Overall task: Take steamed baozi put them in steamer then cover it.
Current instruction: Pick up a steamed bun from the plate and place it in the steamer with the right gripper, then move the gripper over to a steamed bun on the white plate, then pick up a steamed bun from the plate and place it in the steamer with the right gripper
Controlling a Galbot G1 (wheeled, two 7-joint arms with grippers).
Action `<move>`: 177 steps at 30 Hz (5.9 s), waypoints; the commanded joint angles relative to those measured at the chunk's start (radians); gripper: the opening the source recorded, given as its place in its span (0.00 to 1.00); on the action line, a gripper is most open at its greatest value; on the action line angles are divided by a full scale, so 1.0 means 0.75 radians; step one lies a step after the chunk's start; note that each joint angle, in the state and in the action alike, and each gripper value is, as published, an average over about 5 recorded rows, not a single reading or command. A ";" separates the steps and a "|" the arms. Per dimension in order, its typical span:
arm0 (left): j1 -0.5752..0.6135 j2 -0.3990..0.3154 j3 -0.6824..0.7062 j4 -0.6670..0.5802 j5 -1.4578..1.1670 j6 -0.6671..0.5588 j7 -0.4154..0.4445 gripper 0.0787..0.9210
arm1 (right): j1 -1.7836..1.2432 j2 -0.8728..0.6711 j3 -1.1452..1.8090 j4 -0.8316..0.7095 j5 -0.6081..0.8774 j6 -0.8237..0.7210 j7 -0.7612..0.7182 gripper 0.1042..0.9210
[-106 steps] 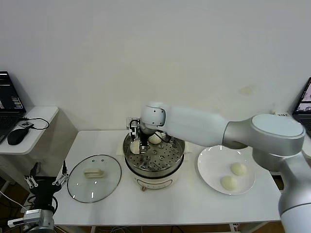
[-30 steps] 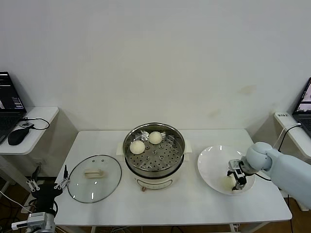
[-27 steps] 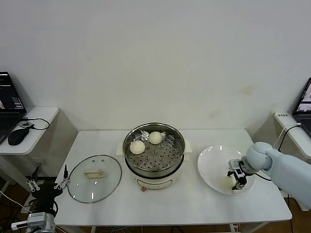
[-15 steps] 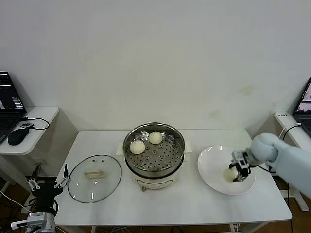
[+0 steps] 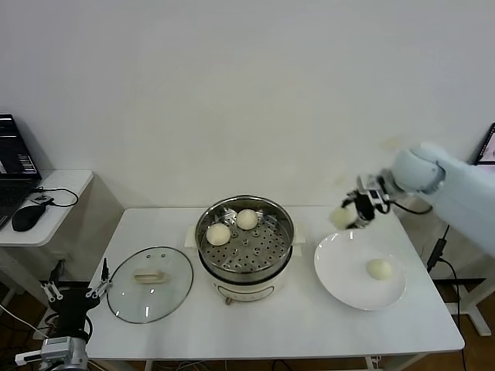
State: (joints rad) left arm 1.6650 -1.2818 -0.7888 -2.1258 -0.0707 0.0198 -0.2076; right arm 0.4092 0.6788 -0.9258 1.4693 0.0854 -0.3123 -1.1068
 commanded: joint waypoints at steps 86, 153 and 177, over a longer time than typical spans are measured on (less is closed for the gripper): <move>-0.023 0.016 0.001 0.026 -0.004 -0.034 -0.006 0.88 | -0.611 -0.400 0.368 0.019 -0.332 0.289 -0.086 0.88; -0.015 0.005 -0.041 0.068 -0.004 -0.037 -0.004 0.88 | -0.751 -0.035 0.552 -0.410 -0.591 0.300 -0.042 0.61; -0.044 0.025 -0.016 0.062 -0.009 -0.033 -0.002 0.88 | 0.530 0.212 -0.483 0.146 0.531 -0.241 0.175 0.62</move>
State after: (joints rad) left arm 1.6327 -1.2626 -0.8026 -2.0783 -0.0767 -0.0046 -0.2097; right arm 0.4461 0.6433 -0.9771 1.4614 0.1133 -0.3165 -1.0814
